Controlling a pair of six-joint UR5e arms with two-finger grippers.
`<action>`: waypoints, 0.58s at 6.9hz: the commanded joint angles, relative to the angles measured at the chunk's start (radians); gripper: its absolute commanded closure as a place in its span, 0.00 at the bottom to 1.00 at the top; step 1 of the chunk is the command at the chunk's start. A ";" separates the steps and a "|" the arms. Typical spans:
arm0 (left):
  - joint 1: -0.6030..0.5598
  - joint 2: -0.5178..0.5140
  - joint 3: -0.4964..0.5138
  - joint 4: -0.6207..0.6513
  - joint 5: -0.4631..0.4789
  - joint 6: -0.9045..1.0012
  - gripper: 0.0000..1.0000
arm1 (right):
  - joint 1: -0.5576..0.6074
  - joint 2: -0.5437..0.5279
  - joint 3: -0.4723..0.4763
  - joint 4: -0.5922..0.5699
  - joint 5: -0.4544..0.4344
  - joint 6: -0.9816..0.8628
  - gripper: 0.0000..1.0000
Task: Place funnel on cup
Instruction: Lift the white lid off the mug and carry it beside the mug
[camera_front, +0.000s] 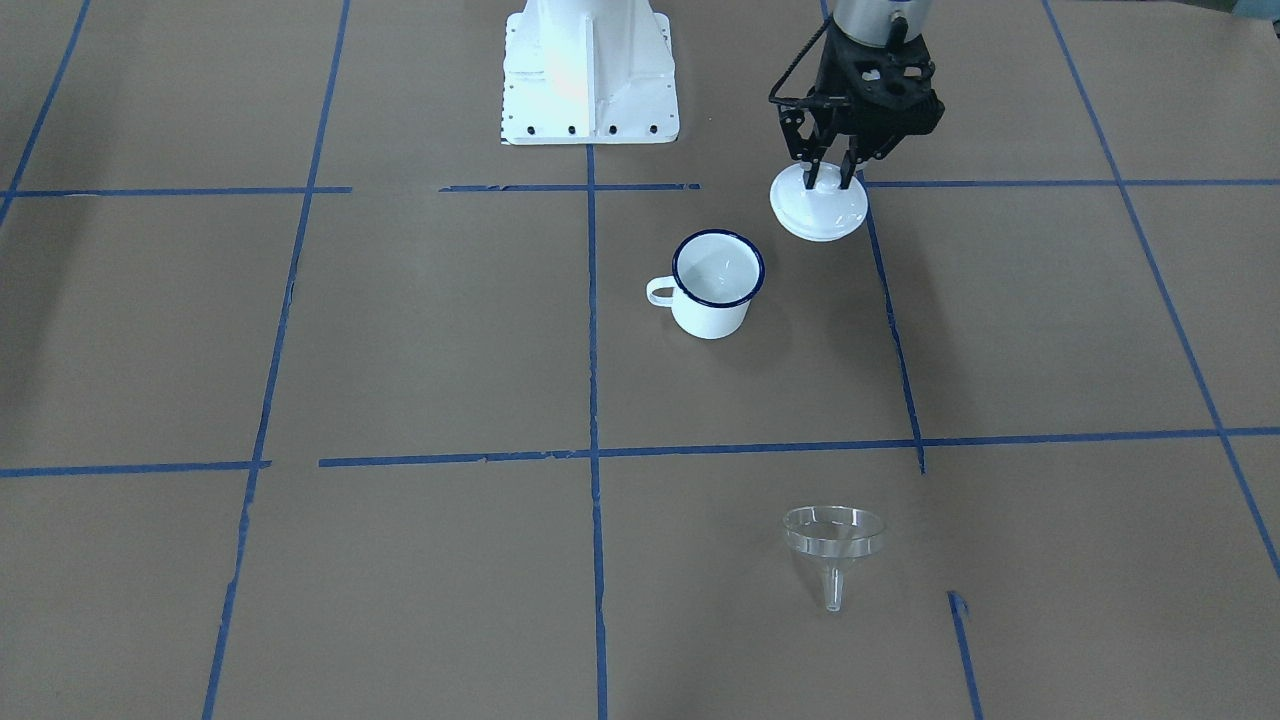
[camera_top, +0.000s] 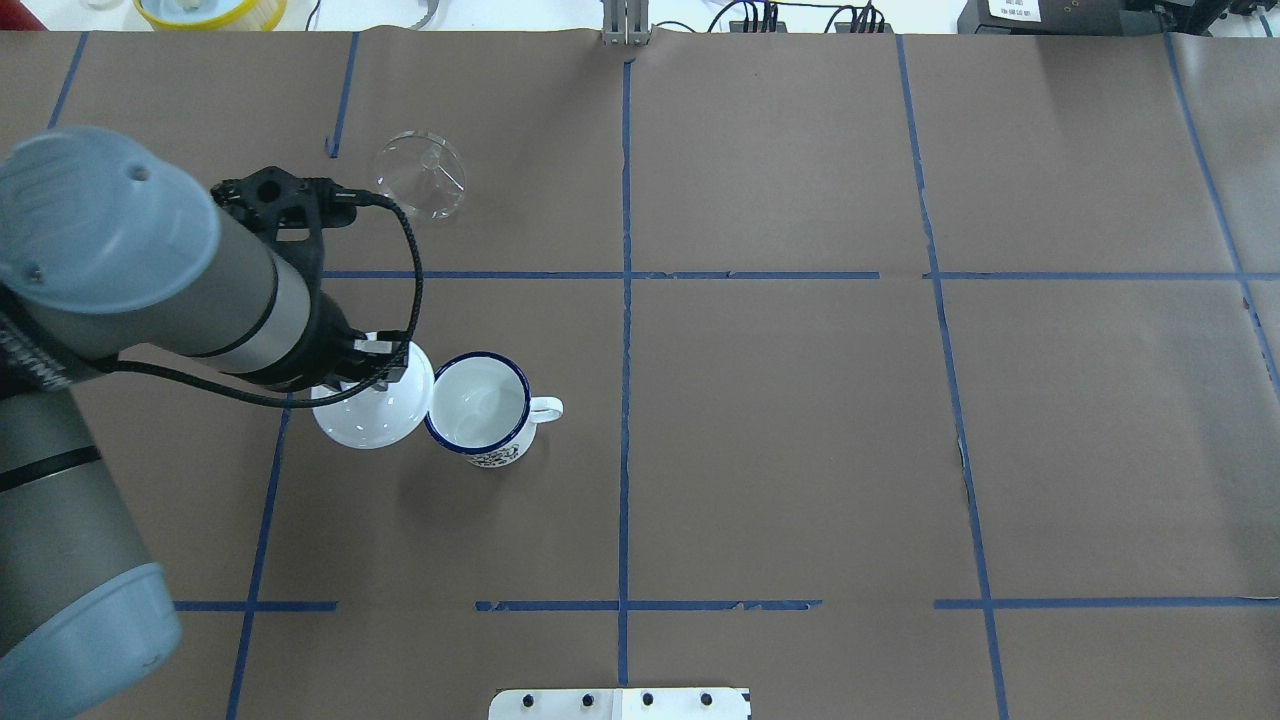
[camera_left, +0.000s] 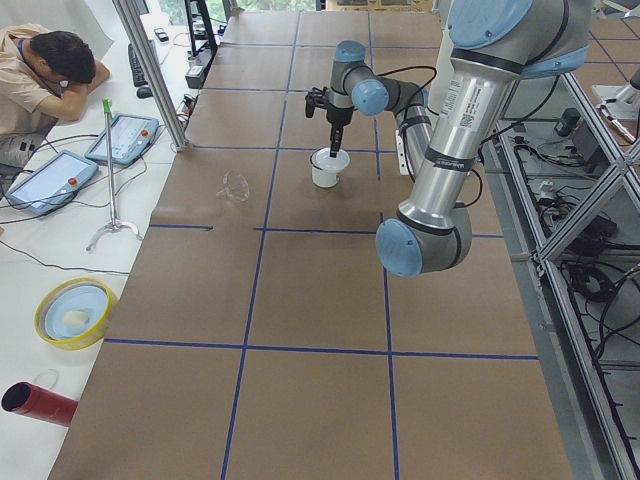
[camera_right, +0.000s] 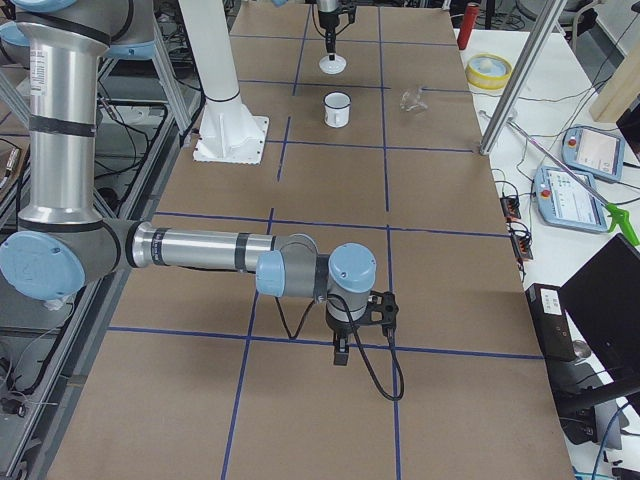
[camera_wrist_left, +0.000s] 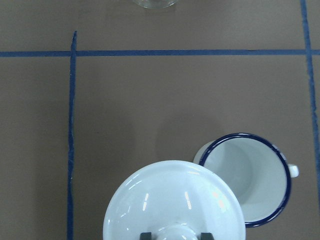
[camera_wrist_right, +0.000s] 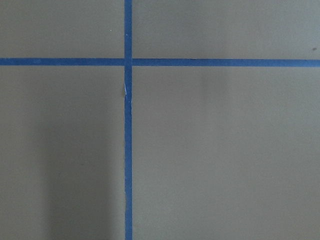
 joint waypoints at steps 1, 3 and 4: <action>0.000 0.168 0.154 -0.408 -0.001 0.023 1.00 | 0.000 0.000 0.000 0.000 0.000 0.000 0.00; 0.014 0.134 0.307 -0.472 -0.001 0.026 1.00 | 0.000 0.000 0.000 0.000 0.000 0.000 0.00; 0.015 0.131 0.325 -0.472 -0.001 0.026 1.00 | 0.000 0.000 0.000 0.000 0.000 0.000 0.00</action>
